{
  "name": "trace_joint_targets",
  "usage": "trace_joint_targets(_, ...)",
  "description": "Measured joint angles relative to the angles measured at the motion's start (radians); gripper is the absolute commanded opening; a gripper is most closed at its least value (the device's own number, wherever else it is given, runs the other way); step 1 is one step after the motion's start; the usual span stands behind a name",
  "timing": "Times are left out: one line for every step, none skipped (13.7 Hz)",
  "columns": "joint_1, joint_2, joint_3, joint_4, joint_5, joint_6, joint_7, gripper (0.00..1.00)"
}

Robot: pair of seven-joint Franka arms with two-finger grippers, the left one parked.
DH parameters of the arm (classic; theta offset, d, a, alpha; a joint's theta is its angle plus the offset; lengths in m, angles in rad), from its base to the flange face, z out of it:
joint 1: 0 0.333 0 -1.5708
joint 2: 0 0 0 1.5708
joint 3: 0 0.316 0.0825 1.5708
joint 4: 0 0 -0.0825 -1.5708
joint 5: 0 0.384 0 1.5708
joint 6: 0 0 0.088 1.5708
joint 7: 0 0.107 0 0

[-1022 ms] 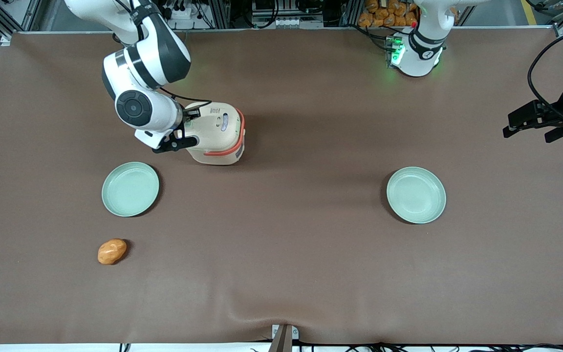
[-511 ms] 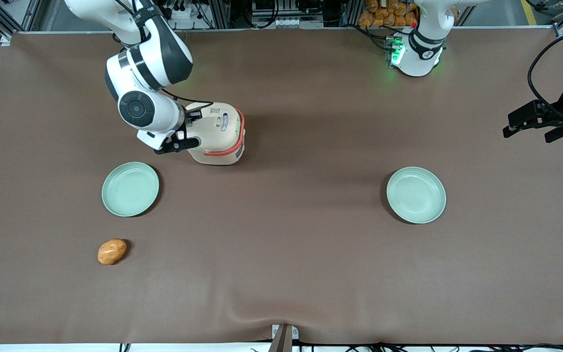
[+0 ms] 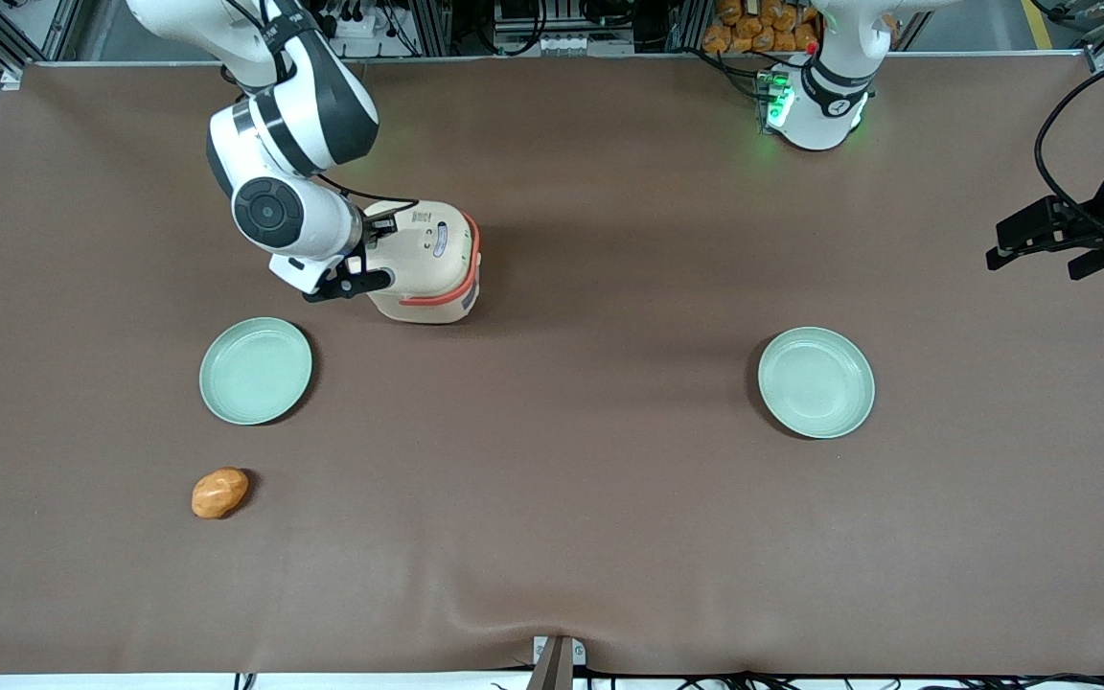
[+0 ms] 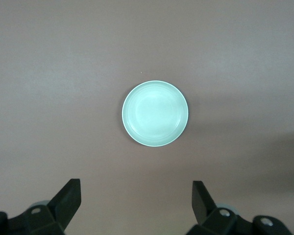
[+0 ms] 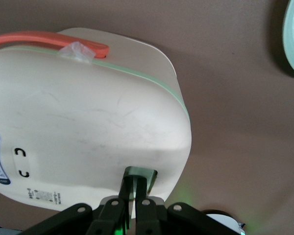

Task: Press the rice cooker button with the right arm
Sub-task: 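Press down on the rice cooker's lid release button with the right gripper, then lift the right gripper away as the cooker lid springs open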

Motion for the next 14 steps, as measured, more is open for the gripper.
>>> trace_joint_targets(0.000,-0.003,0.000,0.009,0.000,-0.014,0.000,0.12)
trace_joint_targets(0.000,-0.007,0.000,0.027,0.000,-0.037,0.000,0.14)
trace_joint_targets(0.000,-0.011,0.000,0.055,0.001,-0.070,0.000,0.15)
trace_joint_targets(0.000,-0.017,0.000,0.086,0.006,-0.105,0.000,0.16)
trace_joint_targets(0.000,-0.026,0.000,0.111,0.017,-0.133,0.000,0.19)
trace_joint_targets(-0.001,-0.037,0.000,0.133,0.025,-0.157,0.000,0.23)
trace_joint_targets(-0.002,-0.048,0.000,0.155,0.033,-0.183,0.000,0.28)
trace_joint_targets(-0.004,-0.058,0.000,0.183,0.042,-0.217,0.000,0.33)
trace_joint_targets(-0.008,-0.067,-0.001,0.219,0.059,-0.258,0.000,0.39)
trace_joint_targets(-0.014,-0.075,-0.002,0.261,0.078,-0.302,0.001,0.48)
trace_joint_targets(-0.020,-0.082,-0.003,0.305,0.087,-0.338,0.001,0.61)
trace_joint_targets(-0.025,-0.089,-0.004,0.347,0.091,-0.364,0.001,0.82)
trace_joint_targets(-0.031,-0.094,-0.004,0.385,0.092,-0.377,0.002,1.00)
trace_joint_targets(-0.040,-0.097,-0.004,0.415,0.092,-0.380,0.002,1.00)
